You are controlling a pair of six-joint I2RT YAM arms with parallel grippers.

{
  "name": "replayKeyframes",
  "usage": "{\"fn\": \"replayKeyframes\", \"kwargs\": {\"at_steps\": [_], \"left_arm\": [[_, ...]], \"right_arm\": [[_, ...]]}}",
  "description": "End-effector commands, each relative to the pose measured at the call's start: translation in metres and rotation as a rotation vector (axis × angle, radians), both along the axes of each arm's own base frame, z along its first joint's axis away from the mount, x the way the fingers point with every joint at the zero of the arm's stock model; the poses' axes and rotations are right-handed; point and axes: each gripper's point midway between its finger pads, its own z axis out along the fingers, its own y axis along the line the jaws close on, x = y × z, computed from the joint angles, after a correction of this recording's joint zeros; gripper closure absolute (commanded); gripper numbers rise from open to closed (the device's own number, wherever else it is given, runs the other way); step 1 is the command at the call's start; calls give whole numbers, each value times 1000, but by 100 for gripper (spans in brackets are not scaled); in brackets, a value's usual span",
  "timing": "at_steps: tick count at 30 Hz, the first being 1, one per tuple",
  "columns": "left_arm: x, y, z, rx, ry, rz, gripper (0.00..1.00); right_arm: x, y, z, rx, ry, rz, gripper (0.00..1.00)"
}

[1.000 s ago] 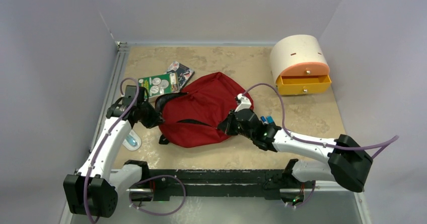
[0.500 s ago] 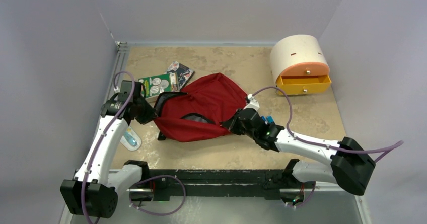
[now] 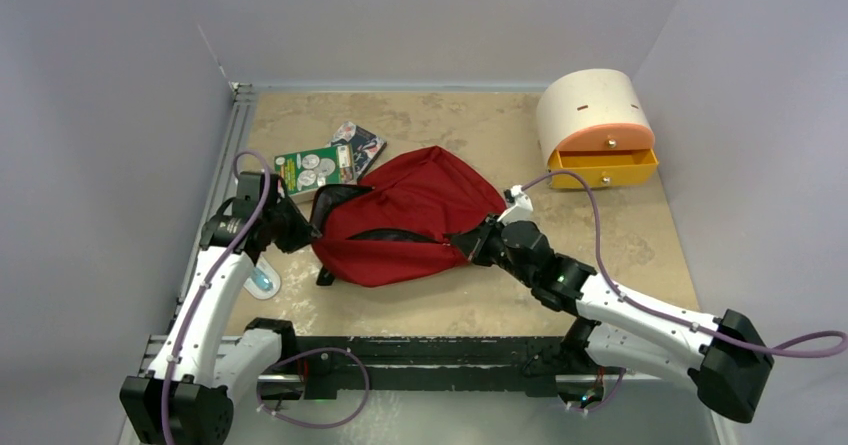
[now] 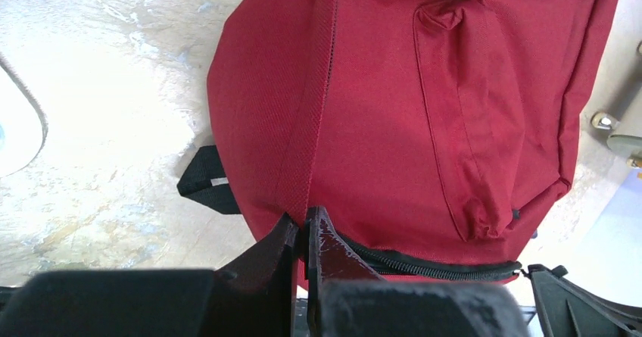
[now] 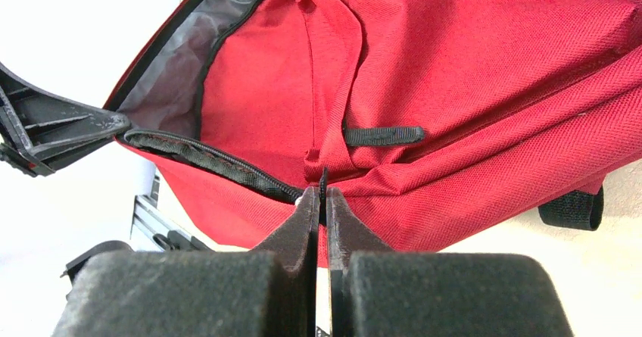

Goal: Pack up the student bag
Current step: Unzip the student bag at the center of the board.

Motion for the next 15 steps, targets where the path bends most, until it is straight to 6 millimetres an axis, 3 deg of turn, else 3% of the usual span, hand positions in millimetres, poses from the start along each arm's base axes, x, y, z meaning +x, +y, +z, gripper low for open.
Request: {"fn": "replayKeyframes", "kwargs": {"at_steps": [1, 4, 8, 15], "left_arm": [[13, -5, 9, -25, -75, -36, 95], [12, -14, 11, -72, -88, -65, 75], [9, -24, 20, -129, -115, -96, 60], [-15, -51, 3, -304, -55, -143, 54]], "right_arm": [[4, -4, 7, -4, -49, 0, 100], [1, -2, 4, 6, -34, 11, 100], [-2, 6, 5, 45, -31, 43, 100], [-3, 15, 4, 81, -18, 66, 100]]}}
